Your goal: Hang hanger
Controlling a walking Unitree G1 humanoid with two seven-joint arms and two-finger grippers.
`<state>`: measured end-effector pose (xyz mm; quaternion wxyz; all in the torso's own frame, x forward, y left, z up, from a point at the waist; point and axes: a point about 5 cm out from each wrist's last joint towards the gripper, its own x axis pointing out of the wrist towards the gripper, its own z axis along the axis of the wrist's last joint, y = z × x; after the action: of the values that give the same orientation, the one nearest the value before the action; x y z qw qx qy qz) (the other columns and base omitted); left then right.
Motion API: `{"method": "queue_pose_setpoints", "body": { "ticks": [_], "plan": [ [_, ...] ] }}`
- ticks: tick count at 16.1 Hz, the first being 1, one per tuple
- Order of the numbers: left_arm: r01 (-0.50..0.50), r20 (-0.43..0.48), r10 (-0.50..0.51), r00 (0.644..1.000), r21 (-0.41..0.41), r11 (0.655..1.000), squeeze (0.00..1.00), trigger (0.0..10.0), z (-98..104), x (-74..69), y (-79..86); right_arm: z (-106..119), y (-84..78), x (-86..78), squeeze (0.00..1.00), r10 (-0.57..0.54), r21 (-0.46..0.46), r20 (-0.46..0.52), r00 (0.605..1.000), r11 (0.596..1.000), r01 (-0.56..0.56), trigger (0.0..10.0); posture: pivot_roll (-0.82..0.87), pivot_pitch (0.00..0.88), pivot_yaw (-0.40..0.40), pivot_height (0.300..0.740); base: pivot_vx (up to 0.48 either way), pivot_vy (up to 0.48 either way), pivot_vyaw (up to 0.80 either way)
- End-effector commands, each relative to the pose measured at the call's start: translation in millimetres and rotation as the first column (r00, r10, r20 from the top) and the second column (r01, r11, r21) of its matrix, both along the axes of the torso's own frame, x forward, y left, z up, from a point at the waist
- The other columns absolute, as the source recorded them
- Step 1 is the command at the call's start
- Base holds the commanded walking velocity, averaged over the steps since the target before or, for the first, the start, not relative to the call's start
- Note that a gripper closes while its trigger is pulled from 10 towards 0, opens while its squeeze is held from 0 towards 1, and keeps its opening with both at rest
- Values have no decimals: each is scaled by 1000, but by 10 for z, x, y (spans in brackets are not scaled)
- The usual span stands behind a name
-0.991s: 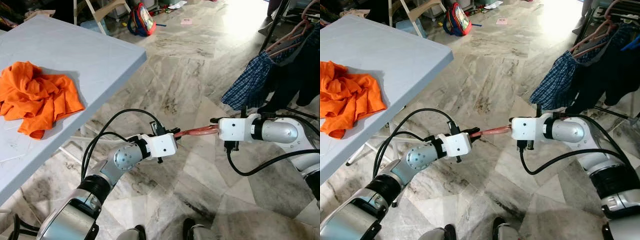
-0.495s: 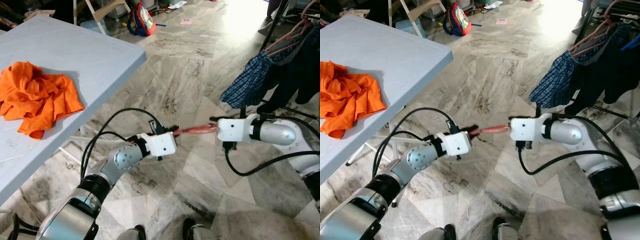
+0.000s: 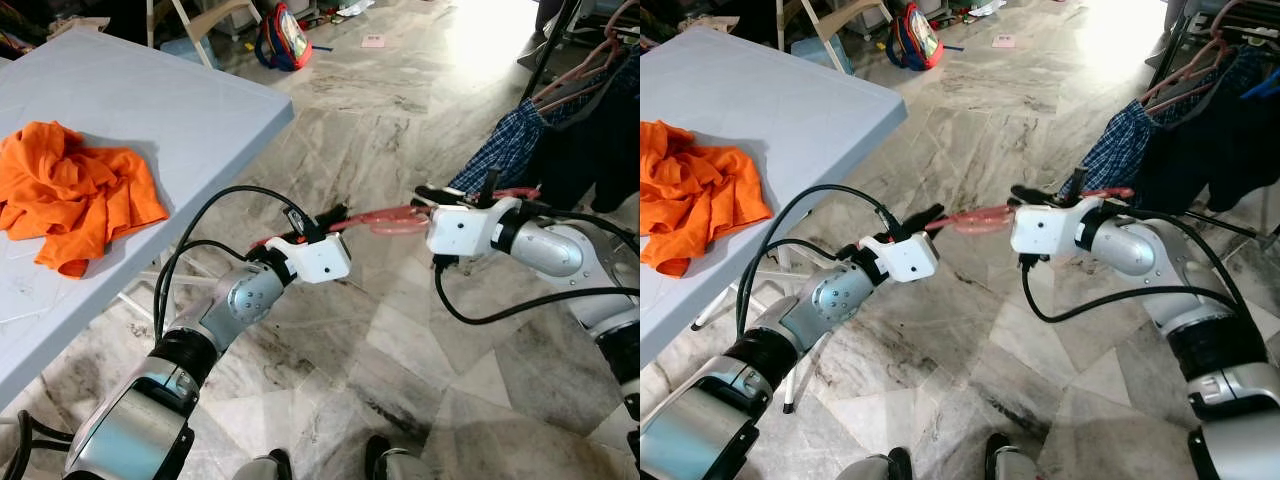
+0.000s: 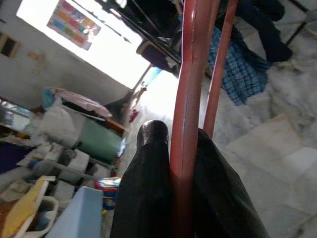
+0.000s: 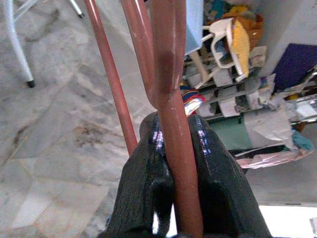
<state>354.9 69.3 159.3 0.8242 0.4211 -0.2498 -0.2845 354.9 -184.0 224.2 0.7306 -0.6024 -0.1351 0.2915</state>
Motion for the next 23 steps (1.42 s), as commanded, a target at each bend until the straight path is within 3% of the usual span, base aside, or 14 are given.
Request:
{"method": "queue_pose_setpoints", "body": {
  "ticks": [1, 3, 4, 5, 12, 14, 19, 21, 23],
  "plan": [
    [-107, 25, 108, 994, -48, 993, 0, 10000, 47, 73, 195, 61, -100, 32, 0, -54, 42, 28, 998, 998, 53, 0, -4, 243, 87, 740, 0, 0, 0],
    [-115, 32, 116, 993, -47, 992, 0, 10000, 55, 83, 206, 49, -97, 37, 0, -55, 40, 33, 998, 998, 54, 0, -2, 242, 88, 740, 0, 0, 0],
    [-113, 24, 114, 993, -49, 992, 827, 10000, 50, 83, 208, 43, -90, 36, 0, -53, 40, 32, 998, 998, 51, 0, -2, 242, 89, 740, 0, 0, 0],
    [-110, 35, 112, 993, -42, 993, 1000, 10000, 56, 80, 210, 36, -79, 35, 0, -49, 40, 30, 998, 998, 48, 0, -2, 242, 90, 740, 0, 0, 0],
    [-112, 63, 115, 991, -50, 992, 1000, 10000, 60, 72, 245, -59, -72, 39, 0, -52, 40, 5, 999, 998, 52, 0, 0, 246, 91, 740, 0, 0, 0],
    [39, -69, -44, 997, -63, 997, 1000, 10000, -62, -39, 156, -126, -79, 31, 0, -58, 46, -17, 998, 997, 59, 0, 2, 250, 94, 740, 0, 0, 0],
    [167, -173, -179, 969, -81, 983, 1000, 10000, -179, -162, 110, -248, -103, 12, 0, -79, 59, -53, 996, 995, 82, 0, 1, 246, 95, 740, 0, 0, 0],
    [111, -171, -140, 975, -168, 980, 1000, 10000, -117, -119, 180, -314, -132, -6, 0, -102, 75, -76, 992, 991, 107, 0, -1, 245, 91, 740, 0, 0, 0],
    [-11, -158, -38, 987, -296, 955, 1000, 10000, -37, -52, 345, -487, -201, -52, 0, -160, 117, -128, 979, 978, 175, 0, -1, 241, 84, 740, 0, 0, 0]
  ]
}}
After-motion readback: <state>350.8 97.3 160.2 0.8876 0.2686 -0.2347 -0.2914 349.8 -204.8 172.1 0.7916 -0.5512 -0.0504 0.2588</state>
